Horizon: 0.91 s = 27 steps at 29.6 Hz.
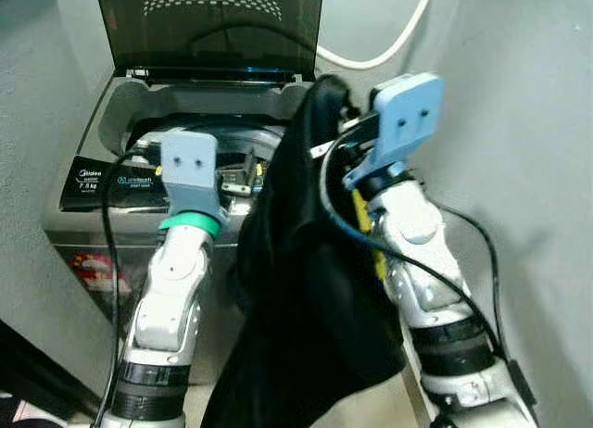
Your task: Clothes washing
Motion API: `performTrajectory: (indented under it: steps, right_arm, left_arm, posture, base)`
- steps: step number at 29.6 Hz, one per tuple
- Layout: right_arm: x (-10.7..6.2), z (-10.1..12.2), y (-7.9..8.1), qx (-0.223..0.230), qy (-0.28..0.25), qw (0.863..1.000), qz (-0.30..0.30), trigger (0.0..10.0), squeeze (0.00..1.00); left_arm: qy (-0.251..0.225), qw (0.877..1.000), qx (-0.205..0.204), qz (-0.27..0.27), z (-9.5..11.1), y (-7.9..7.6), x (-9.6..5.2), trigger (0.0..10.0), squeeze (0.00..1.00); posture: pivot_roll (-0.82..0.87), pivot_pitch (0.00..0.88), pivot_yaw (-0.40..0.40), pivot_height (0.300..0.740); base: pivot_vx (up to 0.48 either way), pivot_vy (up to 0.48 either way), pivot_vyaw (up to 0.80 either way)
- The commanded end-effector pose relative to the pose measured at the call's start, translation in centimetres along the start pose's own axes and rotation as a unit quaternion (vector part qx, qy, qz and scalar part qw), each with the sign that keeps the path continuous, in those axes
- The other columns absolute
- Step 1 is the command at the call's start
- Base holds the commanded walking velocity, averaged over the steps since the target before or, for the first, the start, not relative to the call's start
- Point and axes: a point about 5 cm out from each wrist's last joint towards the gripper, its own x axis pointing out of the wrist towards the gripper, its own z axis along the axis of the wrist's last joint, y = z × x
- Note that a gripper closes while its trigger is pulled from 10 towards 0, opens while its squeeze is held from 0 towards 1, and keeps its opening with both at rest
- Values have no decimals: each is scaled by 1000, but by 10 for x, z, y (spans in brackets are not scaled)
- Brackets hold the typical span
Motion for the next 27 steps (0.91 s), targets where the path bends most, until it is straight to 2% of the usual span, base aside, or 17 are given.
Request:
performTrajectory:
  steps: [1,27]
  right_arm:
    - [1,11,5,9,-32,999,21,10000,0]
    - [-1,10,-12,2,-31,999,-28,10000,0]
  left_arm:
    - [-14,1000,7,8,5,2,2,10000,0]
    - [-12,1000,7,6,3,-2,2,10000,0]
  posture:
    - [126,0,15,740]
    - [125,0,23,740]
  base:
    - [465,0,0]
    - [454,0,0]
